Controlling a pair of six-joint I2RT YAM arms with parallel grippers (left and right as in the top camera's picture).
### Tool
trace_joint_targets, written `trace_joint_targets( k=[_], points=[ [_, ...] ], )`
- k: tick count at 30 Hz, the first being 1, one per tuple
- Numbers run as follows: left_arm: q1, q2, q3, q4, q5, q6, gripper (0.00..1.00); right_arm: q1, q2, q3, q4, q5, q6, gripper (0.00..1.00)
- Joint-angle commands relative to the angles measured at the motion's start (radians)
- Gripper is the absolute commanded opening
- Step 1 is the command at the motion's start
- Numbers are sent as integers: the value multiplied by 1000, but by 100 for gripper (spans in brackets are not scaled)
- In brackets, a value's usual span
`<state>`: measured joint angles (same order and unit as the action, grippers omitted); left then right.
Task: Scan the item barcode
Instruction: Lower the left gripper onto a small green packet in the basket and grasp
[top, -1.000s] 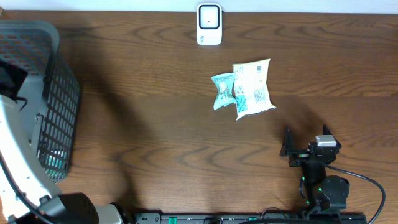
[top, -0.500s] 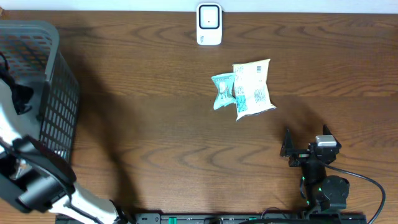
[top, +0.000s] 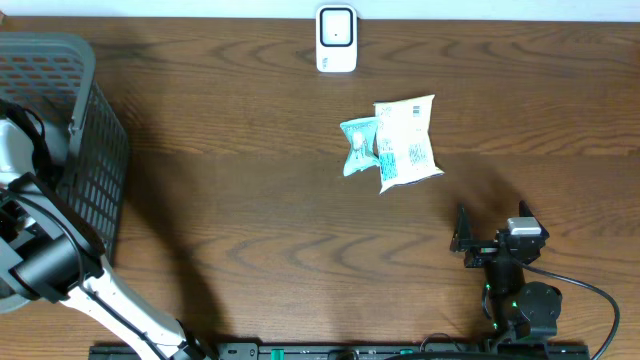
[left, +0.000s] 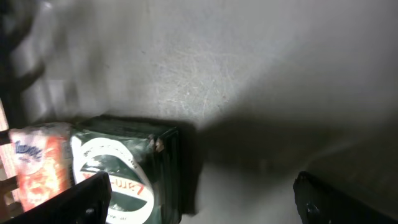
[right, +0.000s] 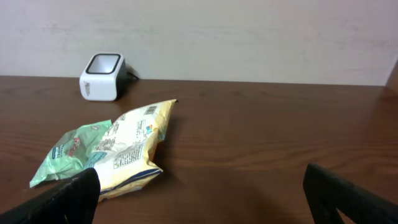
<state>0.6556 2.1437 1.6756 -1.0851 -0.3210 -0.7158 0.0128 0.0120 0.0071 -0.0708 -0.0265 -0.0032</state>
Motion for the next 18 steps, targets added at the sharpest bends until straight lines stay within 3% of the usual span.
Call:
trace_joint_targets(
  k=[1, 6, 18],
  points=[
    [3, 31, -7, -6, -29, -24, 93, 8, -5, -2, -4, -2, 17, 99],
    [3, 37, -37, -5, -90, -92, 93, 8, -5, -2, -4, -2, 17, 99],
    [3, 37, -153, 17, -92, -98, 92, 8, -5, -2, -4, -2, 17, 99]
  ],
)
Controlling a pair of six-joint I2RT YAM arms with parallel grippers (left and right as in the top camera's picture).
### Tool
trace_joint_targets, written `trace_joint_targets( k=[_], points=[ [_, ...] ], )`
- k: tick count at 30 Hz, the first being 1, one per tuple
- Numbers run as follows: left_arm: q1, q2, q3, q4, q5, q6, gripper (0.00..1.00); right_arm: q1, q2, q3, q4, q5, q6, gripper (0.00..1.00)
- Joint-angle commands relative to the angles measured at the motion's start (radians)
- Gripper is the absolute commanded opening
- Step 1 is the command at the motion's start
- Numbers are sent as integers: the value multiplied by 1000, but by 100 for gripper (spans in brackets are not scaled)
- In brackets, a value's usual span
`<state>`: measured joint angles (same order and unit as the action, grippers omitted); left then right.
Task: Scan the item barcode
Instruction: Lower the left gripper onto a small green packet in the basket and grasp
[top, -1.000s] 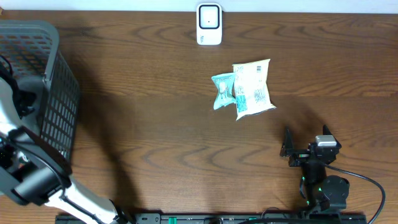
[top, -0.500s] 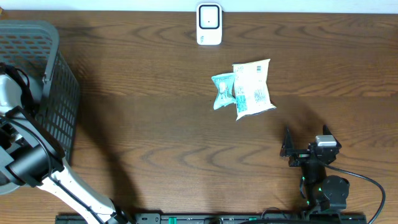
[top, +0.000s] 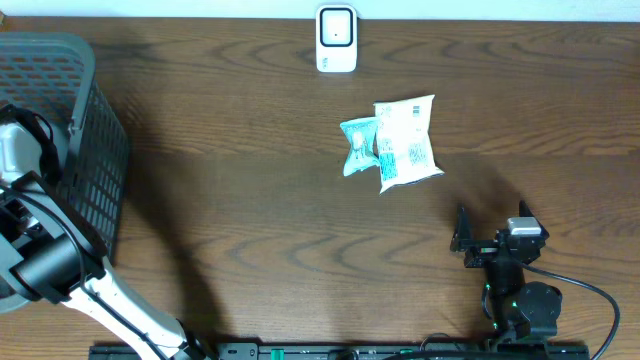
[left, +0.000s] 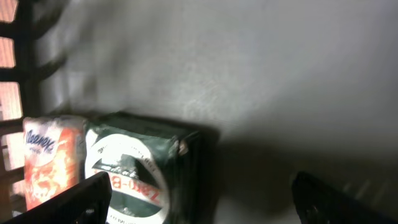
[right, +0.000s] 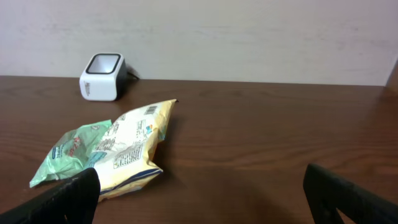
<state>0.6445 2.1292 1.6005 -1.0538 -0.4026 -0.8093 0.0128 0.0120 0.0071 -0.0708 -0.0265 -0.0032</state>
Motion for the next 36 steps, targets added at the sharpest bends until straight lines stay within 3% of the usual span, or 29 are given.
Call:
trace_joint_targets(
  k=[1, 22, 25, 29, 33, 36],
  points=[
    [13, 52, -94, -10, -10, -5, 92, 8, -5, -2, -4, -2, 17, 99],
    [13, 52, -239, 44, -6, -9, 91, 8, -5, -2, -4, -2, 17, 99],
    [13, 52, -251, 49, 13, -8, 84, 8, -5, -2, -4, -2, 17, 99],
    [13, 52, -251, 49, 86, 11, 84, 8, -5, -2, -4, -2, 17, 99],
    [13, 51, -250, 49, 105, 25, 71, 8, -5, -2, -4, -2, 17, 99],
    [13, 51, -242, 47, 107, 77, 55, 8, -5, -2, -4, -2, 17, 99]
  ],
)
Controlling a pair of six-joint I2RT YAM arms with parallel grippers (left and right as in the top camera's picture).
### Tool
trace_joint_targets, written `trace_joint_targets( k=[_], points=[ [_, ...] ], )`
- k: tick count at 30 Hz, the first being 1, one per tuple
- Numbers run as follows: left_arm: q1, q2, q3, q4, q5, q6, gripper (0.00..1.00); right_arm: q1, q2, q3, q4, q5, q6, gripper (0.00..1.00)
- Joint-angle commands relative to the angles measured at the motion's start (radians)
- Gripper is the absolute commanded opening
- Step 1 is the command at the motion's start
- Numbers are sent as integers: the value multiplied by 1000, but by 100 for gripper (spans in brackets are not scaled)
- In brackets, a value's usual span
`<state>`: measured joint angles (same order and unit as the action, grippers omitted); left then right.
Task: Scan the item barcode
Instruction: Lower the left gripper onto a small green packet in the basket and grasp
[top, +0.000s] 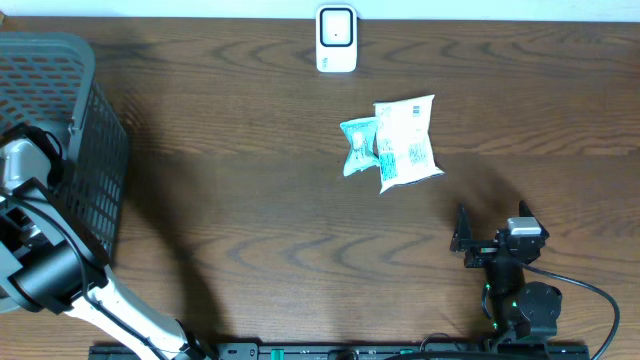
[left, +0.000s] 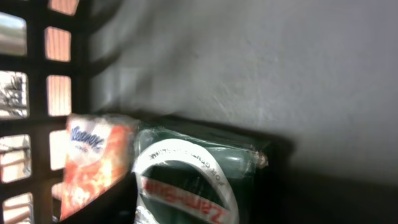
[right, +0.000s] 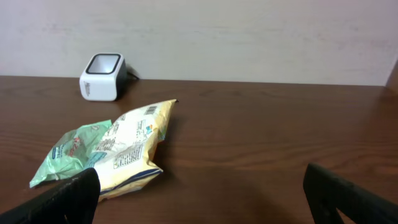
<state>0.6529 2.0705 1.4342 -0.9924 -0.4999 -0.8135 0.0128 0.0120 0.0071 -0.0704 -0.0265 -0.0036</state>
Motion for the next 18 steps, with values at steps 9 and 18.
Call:
trace_joint_targets(
  k=[9, 18],
  points=[
    [5, 110, -40, -46, 204, 106, 42, 8, -5, -2, -5, -2, 18, 99],
    [5, 42, 41, -102, 248, 133, 40, 8, -5, -2, -5, -2, 18, 99]
  ],
)
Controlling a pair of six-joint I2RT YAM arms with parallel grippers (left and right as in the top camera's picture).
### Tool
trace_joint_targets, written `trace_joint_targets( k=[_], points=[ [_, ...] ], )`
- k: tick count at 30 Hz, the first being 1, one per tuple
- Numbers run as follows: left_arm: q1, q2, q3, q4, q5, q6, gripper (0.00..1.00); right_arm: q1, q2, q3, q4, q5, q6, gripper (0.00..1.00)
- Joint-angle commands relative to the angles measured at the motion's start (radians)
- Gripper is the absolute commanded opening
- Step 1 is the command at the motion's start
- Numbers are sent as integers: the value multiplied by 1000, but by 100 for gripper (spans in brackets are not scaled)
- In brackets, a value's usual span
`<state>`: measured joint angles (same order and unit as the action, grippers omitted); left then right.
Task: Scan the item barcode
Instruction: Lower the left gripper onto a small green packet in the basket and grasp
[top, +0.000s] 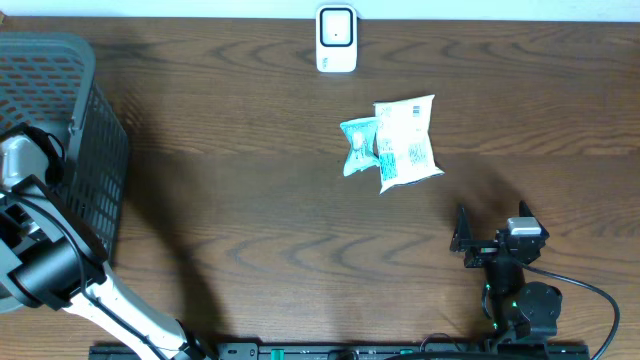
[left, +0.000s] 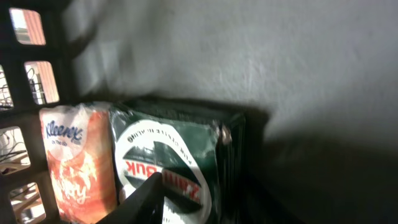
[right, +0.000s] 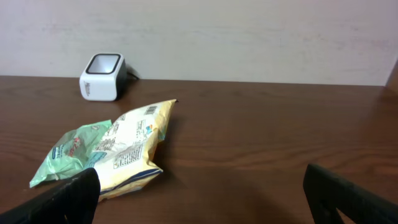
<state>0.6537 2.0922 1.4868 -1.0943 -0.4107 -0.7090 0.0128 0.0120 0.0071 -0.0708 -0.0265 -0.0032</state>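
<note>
The left wrist view looks into the grey basket (top: 95, 170). A dark green pack (left: 180, 155) with a white oval label and red lettering stands there, with an orange Kleenex pack (left: 78, 162) at its left. One dark finger (left: 146, 198) of my left gripper lies across the green pack's label. The other finger is lost in shadow. My right gripper (right: 205, 199) rests open on the table at the front right, holding nothing. The white scanner (top: 336, 39) stands at the far edge.
A teal pouch (top: 357, 146) and a yellow-white snack bag (top: 405, 143) lie side by side mid-table, between the scanner and my right gripper (top: 490, 228). The basket's lattice wall (left: 25, 74) closes in on the left arm (top: 25, 165).
The left wrist camera has shifted, so the green pack and the Kleenex pack stand more upright in view. One left finger now shows over the green label. The right arm is unchanged.
My left gripper was inside the basket with both fingers spread wide at the frame's bottom corners, the green pack low at the left. It then came closer to the packs, which fill more of the view. The right arm and the table items never moved.
</note>
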Motion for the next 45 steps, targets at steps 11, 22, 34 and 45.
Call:
trace_joint_targets(
  k=[11, 22, 34, 45],
  points=[
    [5, -263, 1, 6, 134, -9, 64, 8, -5, -2, -4, -2, 17, 99],
    [5, -313, -29, -9, 39, -109, 73, 8, -5, -2, -4, -2, 17, 99],
    [4, -313, -179, -23, 220, -77, 70, 8, -5, -2, -4, -2, 17, 99],
    [2, -304, -248, 138, 318, -78, 70, 8, -5, -2, -4, -2, 17, 99]
  ],
)
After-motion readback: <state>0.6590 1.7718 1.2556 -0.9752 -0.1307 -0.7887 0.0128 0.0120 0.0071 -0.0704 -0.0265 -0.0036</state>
